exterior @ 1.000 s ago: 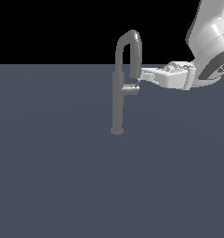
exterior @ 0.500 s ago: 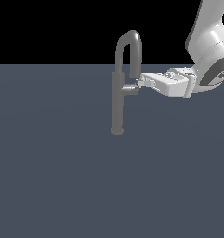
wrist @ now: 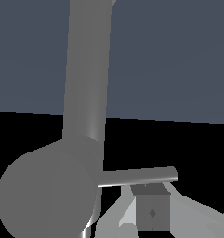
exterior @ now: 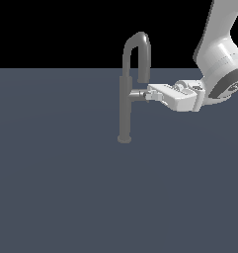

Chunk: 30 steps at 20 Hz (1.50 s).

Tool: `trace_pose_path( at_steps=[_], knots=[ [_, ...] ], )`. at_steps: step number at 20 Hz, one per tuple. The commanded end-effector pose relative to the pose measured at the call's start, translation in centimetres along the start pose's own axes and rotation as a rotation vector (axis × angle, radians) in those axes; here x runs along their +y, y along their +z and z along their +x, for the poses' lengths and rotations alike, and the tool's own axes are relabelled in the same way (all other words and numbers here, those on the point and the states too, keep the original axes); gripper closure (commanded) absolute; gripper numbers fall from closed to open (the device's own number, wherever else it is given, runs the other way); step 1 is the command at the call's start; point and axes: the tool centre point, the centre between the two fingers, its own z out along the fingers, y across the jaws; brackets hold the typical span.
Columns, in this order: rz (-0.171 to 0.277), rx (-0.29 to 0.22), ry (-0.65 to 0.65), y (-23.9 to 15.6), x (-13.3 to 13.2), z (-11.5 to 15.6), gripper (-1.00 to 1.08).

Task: Turn on the faucet by rotating a designated handle.

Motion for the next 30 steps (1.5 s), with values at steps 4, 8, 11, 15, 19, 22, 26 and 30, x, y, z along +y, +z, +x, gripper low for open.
trace_pose_path(
  at_steps=[4, 8, 11, 15, 19, 22, 26, 30],
  knots=[
    [0.009, -0.006, 0.038, 0.0, 0.1, 3.9, 1.08],
    [-0.008, -0.003, -0.012, 0.0, -0.9, 1.1, 1.08],
    [-0.004, -0.004, 0.000, 0.0, -1.2, 2.3, 1.08],
    [0.001, -0.006, 0.015, 0.0, -1.7, 3.8, 1.08],
    [0.005, -0.007, 0.029, 0.0, -2.2, 5.3, 1.08],
    [0.008, -0.008, 0.040, 0.0, -2.5, 6.3, 1.08],
    [-0.084, 0.006, 0.018, -1.0, -1.3, 2.4, 1.08],
    [-0.080, 0.006, 0.020, -0.2, -2.1, 2.9, 1.08]
  ],
)
